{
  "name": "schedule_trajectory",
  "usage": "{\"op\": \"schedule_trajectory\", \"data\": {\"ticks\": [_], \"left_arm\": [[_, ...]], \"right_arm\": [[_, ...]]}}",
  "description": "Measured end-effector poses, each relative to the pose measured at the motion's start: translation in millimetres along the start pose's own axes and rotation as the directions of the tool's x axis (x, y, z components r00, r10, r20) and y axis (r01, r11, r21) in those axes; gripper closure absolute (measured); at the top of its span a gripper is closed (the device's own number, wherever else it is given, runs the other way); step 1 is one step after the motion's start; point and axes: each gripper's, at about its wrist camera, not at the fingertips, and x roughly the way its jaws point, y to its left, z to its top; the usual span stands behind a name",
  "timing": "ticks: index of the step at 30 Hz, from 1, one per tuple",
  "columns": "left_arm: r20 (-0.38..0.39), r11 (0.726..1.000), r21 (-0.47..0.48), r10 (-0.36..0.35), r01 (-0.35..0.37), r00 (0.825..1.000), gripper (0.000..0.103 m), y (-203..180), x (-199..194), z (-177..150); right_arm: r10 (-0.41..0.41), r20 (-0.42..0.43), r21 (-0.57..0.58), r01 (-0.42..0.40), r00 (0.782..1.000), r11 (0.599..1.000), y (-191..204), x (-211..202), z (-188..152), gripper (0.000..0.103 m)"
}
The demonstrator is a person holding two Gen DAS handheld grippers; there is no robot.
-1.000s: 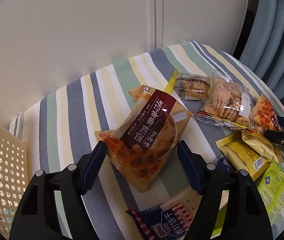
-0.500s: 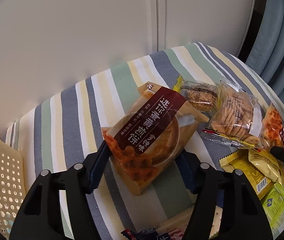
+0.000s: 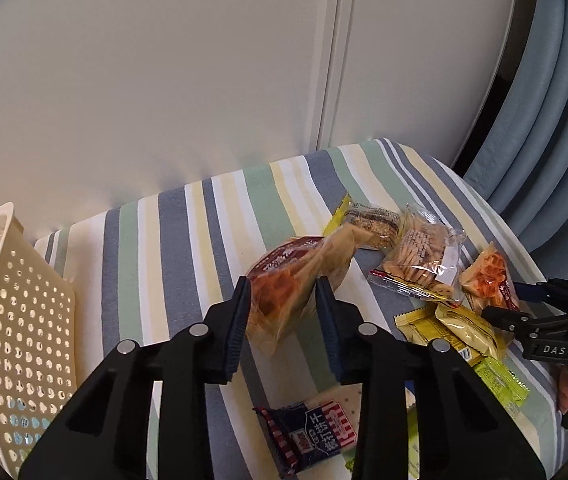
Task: Organize snacks
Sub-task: 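Grasp the brown waffle bag with the left gripper while the right grasps the orange waffle bag, then carry the brown waffle bag into the basket and release it with the left gripper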
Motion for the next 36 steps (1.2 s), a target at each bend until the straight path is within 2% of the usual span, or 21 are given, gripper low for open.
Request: {"op": "schedule_trajectory", "data": {"ticks": [4,6,7,8,12,15,18,21,22,23,24,27,31,36], "left_arm": [[-0.008,1.0,0.014,-0.007,0.007,1.0,0.067,-0.8,-6.7,1.5],[-0.019,1.0,0.026,-0.01,0.01,1.0,0.057,-2.2,-4.0,3.0],[-0.022,0.999,0.034,-0.009,0.009,1.0,0.041,-2.6,-2.6,3.3],[-0.02,0.999,0.045,-0.006,0.007,1.0,0.03,-5.6,-0.3,3.7],[-0.033,0.992,0.12,-0.021,0.025,0.999,0.02,-20.3,9.8,2.5],[-0.063,0.981,0.193,-0.015,0.027,0.998,0.02,-34.5,23.3,1.6],[-0.093,0.967,0.254,0.026,-0.002,0.995,0.02,-44.3,40.4,0.0],[-0.12,0.969,0.248,0.04,-0.009,0.992,0.021,-41.5,56.0,-0.4],[-0.127,0.972,0.234,0.036,-0.005,0.991,0.027,-39.0,59.6,0.0],[-0.136,0.977,0.214,0.027,0.003,0.99,0.04,-35.8,62.4,0.4],[-0.144,0.983,0.182,0.015,0.011,0.989,0.041,-31.3,64.3,0.7],[-0.127,0.989,0.148,0.001,0.018,0.992,0.045,-25.7,61.0,0.4],[-0.068,0.987,0.159,0.044,-0.033,0.997,0.045,-26.2,42.4,-3.5],[0.022,0.99,0.121,0.076,-0.079,0.997,0.045,-23.3,7.0,-5.5]], "right_arm": [[-0.008,-0.001,-0.003,0.008,1.0,1.0,2.5,0.2,0.0,0.037],[-0.004,-0.001,0.001,0.004,1.0,1.0,2.2,0.3,0.1,0.037],[-0.002,0.0,0.002,0.002,1.0,1.0,1.6,-0.1,-0.1,0.037],[-0.001,0.0,0.002,0.001,1.0,1.0,1.4,0.1,0.0,0.037],[0.001,0.0,0.002,-0.001,1.0,1.0,0.5,0.2,-0.1,0.037],[0.007,0.001,0.005,-0.007,1.0,1.0,0.4,0.5,0.3,0.037],[0.011,0.002,0.006,-0.012,1.0,1.0,-1.0,0.5,0.1,0.037],[0.011,0.002,0.005,-0.011,1.0,1.0,-0.7,0.3,-0.4,0.037],[0.012,0.002,0.006,-0.012,1.0,1.0,-0.5,0.2,-0.5,0.037],[0.011,0.003,0.007,-0.011,1.0,1.0,-0.4,0.1,-0.8,0.037],[0.011,0.003,0.007,-0.011,1.0,1.0,-0.4,0.2,-0.8,0.037],[0.013,0.003,0.006,-0.013,1.0,1.0,-1.2,-0.1,-0.8,0.037],[0.013,0.003,0.006,-0.013,1.0,1.0,-1.1,0.1,-0.6,0.037],[0.008,0.002,0.001,-0.008,1.0,1.0,0.2,0.5,-0.2,0.037]]}}
